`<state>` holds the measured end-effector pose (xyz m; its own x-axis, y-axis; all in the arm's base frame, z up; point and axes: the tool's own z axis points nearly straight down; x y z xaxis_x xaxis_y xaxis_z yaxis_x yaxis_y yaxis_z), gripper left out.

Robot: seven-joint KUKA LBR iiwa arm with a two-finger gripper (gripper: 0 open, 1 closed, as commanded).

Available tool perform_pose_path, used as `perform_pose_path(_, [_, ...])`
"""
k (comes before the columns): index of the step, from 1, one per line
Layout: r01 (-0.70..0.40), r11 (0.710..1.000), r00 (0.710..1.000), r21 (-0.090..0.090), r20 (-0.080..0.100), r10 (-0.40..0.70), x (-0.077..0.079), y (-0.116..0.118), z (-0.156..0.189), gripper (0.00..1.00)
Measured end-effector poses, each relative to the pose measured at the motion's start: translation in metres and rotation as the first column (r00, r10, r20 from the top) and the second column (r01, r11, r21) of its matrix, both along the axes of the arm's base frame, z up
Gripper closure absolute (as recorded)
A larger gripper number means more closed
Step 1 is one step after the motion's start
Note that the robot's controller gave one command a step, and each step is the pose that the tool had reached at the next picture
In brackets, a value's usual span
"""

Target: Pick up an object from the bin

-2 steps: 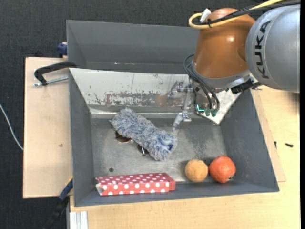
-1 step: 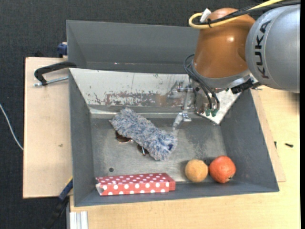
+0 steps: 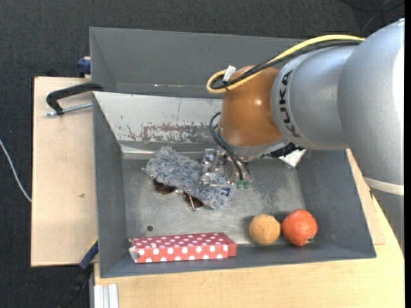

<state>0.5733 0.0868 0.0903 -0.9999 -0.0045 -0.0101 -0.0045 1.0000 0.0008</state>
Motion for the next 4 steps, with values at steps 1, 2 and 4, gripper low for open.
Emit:
perform_pose_path(1, [0.0, 1.0, 1.0, 0.003, 0.007, 0.0, 0.0009, 0.0011, -0.001, 0.0])
perform_pose_path(2, [0.0, 1.0, 1.0, 0.002, -0.007, 0.0, -0.0027, 0.0013, -0.0035, 1.0])
perform_pose_path(4, [-0.042, 0.999, 0.999, -0.003, -0.001, 0.042, -0.0043, 0.0057, -0.005, 1.0])
